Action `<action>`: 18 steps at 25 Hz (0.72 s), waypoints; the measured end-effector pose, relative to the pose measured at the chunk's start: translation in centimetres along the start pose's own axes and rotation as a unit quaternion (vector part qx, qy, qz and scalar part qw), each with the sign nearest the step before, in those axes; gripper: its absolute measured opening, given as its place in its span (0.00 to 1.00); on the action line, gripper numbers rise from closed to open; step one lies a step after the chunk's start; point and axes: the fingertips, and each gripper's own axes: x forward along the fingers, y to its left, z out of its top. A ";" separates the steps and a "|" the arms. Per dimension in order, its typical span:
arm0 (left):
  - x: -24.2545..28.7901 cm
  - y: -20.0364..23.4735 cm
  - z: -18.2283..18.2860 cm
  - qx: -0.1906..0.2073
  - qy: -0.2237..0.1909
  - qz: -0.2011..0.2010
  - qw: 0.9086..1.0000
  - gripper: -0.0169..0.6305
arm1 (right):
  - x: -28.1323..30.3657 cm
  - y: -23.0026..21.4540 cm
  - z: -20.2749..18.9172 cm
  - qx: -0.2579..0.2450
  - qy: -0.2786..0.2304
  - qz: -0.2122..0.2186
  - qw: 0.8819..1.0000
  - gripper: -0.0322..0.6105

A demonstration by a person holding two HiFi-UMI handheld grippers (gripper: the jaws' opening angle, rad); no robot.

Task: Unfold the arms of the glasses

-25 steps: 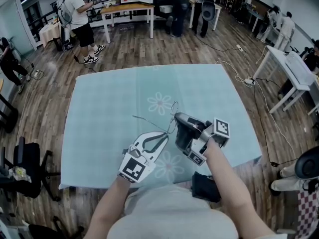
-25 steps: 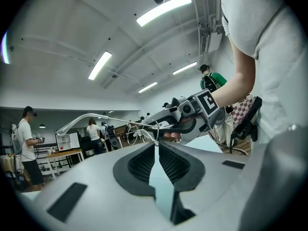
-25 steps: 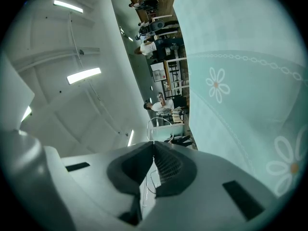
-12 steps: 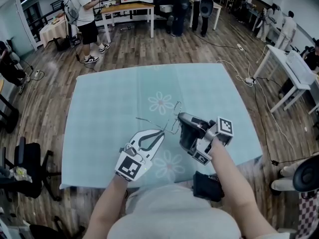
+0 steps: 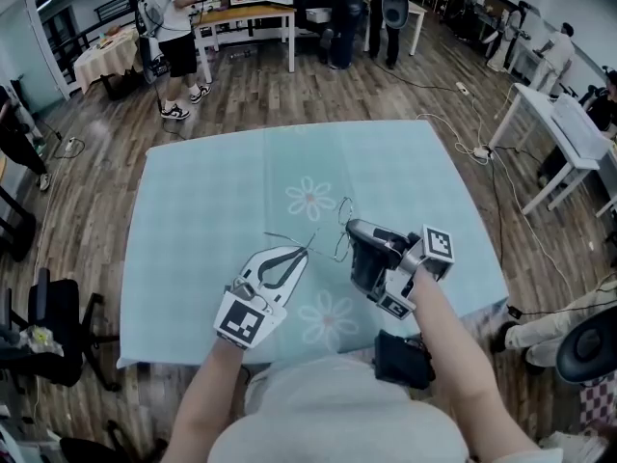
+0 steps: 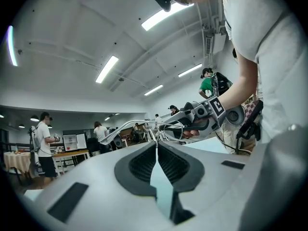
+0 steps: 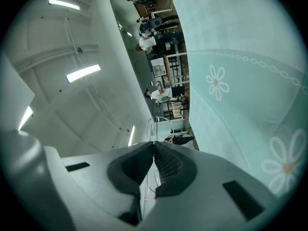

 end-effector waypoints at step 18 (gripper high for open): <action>-1.7 2.6 0.4 -0.065 -0.038 0.003 0.997 0.05 | -0.5 0.9 -1.3 0.016 0.051 0.055 0.997 0.07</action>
